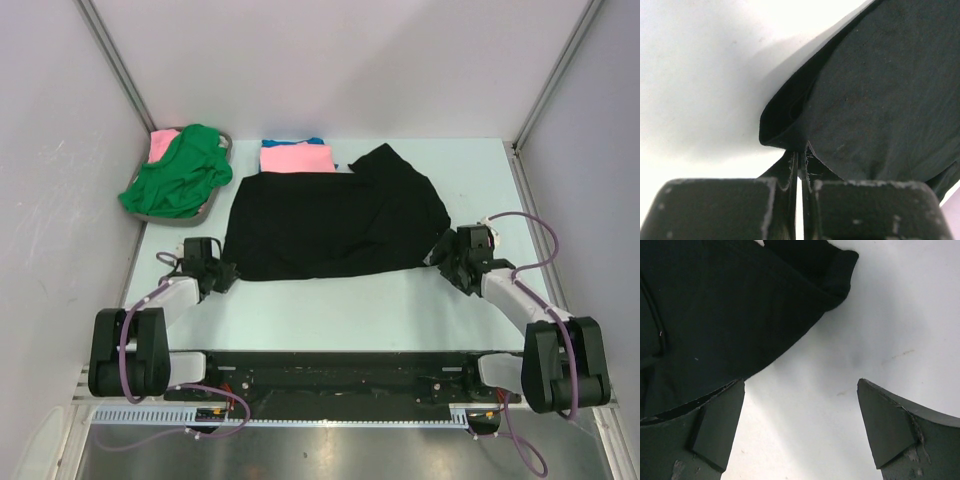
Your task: Fold and stack the t-shirts
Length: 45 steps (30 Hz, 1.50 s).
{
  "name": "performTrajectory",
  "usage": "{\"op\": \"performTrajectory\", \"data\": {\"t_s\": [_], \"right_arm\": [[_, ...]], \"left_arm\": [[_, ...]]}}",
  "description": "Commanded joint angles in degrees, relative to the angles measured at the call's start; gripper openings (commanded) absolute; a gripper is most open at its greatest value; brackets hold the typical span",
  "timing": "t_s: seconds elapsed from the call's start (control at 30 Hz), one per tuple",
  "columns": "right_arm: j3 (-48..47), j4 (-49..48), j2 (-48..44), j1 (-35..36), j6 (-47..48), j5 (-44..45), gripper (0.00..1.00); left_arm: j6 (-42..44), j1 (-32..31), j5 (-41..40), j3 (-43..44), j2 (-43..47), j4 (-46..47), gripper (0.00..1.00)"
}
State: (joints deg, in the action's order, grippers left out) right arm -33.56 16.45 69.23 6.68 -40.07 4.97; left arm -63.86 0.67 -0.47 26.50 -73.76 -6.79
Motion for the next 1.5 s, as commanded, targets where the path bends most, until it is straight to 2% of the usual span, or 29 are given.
{"op": "performTrajectory", "data": {"t_s": [0.0,0.23,0.33,0.4,0.43,0.47,0.53,0.57,0.7,0.77,0.97,1.17,1.3,1.43,1.47], "right_arm": [[0.42,-6.60,3.45,-1.05,-3.43,0.03,1.00],[0.60,-12.74,9.78,-3.07,-8.17,2.85,0.93],[0.69,-15.47,12.06,-5.18,-9.49,1.27,0.88],[0.43,-15.83,12.94,-6.23,-9.58,0.65,0.74],[0.51,-15.83,13.12,-6.24,-9.76,0.65,0.64],[0.43,-15.92,13.21,-6.15,-9.59,0.91,0.35],[0.51,-15.83,13.82,-7.72,-9.23,0.48,0.16],[0.43,-15.66,14.00,-8.08,-9.14,0.22,0.00],[0.60,-10.23,12.34,-9.14,-8.27,1.27,0.00],[1.04,-7.24,8.22,-9.40,-7.21,2.58,0.00],[2.97,9.11,-11.53,-10.37,-6.77,7.42,0.00],[5.52,23.26,-24.13,-10.37,-9.23,9.70,0.00],[6.14,28.01,-30.55,-7.65,-14.49,10.05,0.00],[5.88,31.71,-30.74,1.64,-20.47,16.27,0.00],[5.70,32.33,-30.91,3.59,-21.53,17.34,0.10]], "left_arm": [[1.63,0.04,0.03,-1.63,1.16,-2.71,0.00],[1.98,0.12,1.79,-3.65,2.65,-2.09,0.00],[2.24,0.12,2.23,-4.26,3.97,-2.27,0.00],[2.68,0.21,2.14,-4.44,5.11,-3.06,0.00],[2.86,0.13,2.23,-4.70,5.55,-3.23,0.00],[3.03,0.21,2.31,-4.79,6.42,-4.10,0.00],[3.21,0.21,2.23,-5.32,7.31,-4.55,0.00],[3.65,0.30,2.23,-5.49,7.92,-5.16,0.00],[4.26,0.48,2.49,-6.64,12.39,-7.45,0.00],[4.18,0.48,2.84,-7.34,14.68,-9.98,0.00],[2.60,0.65,0.65,-7.78,30.50,-21.05,0.00],[1.46,0.65,0.65,-8.83,39.99,-30.30,0.00],[0.75,0.65,-1.19,-10.15,44.57,-33.90,0.00],[-0.74,0.39,-0.67,-9.98,47.30,-36.19,0.01],[-0.74,0.39,-0.24,-9.89,47.65,-36.63,0.04]]}}
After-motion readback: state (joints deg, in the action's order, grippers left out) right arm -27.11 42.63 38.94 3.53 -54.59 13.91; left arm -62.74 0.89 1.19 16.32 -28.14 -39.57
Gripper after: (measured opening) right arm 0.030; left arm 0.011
